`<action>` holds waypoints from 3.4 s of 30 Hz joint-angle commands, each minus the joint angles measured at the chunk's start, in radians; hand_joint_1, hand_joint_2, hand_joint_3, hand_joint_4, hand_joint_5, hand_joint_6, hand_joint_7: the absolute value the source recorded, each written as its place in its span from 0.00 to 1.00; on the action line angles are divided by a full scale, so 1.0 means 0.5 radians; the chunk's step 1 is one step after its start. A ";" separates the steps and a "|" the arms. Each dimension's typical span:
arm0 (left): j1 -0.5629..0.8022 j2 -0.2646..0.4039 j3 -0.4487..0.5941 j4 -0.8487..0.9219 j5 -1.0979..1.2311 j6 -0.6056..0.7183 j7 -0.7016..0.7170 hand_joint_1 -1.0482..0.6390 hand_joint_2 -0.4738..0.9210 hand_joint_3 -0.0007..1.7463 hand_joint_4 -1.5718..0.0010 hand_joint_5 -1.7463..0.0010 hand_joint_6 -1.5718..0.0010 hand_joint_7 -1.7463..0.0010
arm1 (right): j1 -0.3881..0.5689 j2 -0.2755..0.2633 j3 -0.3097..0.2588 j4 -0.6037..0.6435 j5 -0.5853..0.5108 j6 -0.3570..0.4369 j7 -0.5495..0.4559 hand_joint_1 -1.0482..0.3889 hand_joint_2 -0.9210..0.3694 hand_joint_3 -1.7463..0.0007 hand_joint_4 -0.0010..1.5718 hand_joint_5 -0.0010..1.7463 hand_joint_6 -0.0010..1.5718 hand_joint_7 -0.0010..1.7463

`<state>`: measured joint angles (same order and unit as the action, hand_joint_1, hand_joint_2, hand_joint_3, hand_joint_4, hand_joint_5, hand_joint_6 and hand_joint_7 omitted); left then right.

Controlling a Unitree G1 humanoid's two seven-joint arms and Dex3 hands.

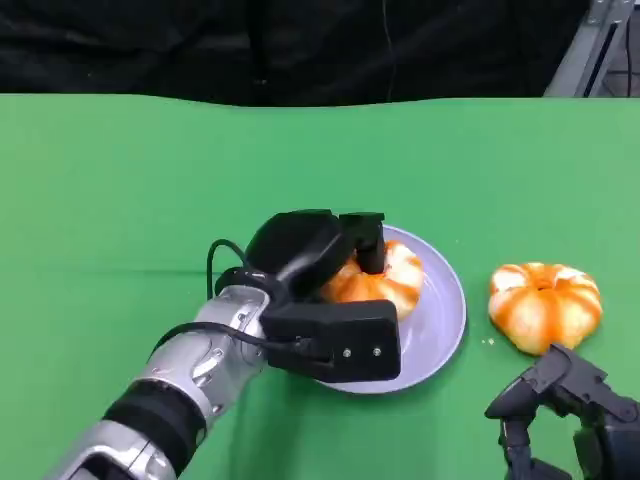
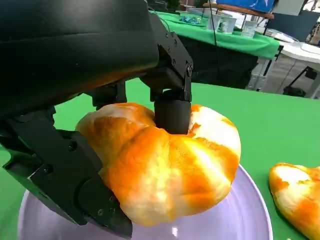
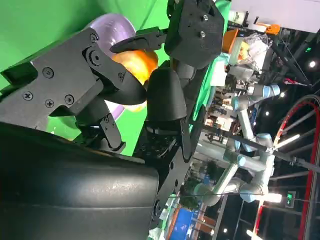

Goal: Grasp the bread from the table and place it into the plate.

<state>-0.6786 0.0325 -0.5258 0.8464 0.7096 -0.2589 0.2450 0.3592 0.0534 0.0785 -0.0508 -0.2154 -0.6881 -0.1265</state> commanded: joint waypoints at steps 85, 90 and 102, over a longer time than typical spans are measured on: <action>0.153 0.249 -0.084 -0.428 -0.038 0.115 -0.623 0.02 1.00 0.31 0.93 0.97 0.85 0.97 | -0.004 -0.033 -0.027 0.019 0.029 -0.047 -0.017 0.66 0.31 0.32 0.53 1.00 0.48 0.87; 0.153 0.250 -0.087 -0.428 -0.041 0.115 -0.621 0.02 1.00 0.31 0.92 0.97 0.85 0.98 | -0.004 -0.033 -0.027 0.019 0.029 -0.047 -0.017 0.66 0.32 0.32 0.53 1.00 0.48 0.87; 0.437 0.291 0.243 -0.931 -0.537 0.165 -0.855 0.15 1.00 0.19 0.79 0.94 0.74 0.96 | 0.001 -0.024 -0.033 -0.001 0.000 -0.007 -0.033 0.65 0.32 0.32 0.53 1.00 0.48 0.87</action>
<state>-0.5433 0.1472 -0.5103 0.5409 0.5843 -0.1892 -0.1138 0.3539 0.0461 0.0734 -0.0453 -0.2191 -0.7000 -0.1348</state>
